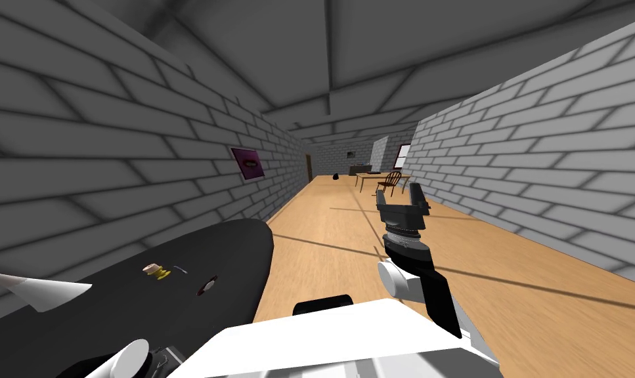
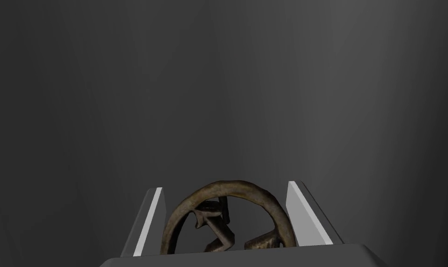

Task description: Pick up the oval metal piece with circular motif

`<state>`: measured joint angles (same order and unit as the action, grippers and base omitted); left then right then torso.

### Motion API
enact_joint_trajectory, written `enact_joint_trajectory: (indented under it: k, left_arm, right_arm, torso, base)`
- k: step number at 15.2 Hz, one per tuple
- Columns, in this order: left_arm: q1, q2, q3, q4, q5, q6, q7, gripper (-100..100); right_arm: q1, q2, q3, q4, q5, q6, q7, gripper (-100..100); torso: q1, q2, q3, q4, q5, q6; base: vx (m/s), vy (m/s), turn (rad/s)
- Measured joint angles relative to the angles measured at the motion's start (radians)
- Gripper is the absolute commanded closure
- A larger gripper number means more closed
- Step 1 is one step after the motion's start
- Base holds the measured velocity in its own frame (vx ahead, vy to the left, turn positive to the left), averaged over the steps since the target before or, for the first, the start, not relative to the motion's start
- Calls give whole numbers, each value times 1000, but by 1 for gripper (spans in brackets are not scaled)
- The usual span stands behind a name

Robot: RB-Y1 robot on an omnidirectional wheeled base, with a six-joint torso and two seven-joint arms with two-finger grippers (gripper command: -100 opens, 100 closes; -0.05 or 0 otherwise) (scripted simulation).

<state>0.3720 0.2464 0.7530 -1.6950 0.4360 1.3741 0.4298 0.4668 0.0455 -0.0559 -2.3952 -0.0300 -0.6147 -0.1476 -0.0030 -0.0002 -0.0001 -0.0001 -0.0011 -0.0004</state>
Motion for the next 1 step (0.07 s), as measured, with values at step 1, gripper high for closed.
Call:
enact_joint_trajectory:
  k: [1]
  left_arm:
    - [3,1,4,-13,3,13,2,100]
  right_arm:
    - [0,0,0,0,0,0,0,0]
  torso:
    - [0,0,0,0,0,0]
  base:
    - [-6,-12,-3]
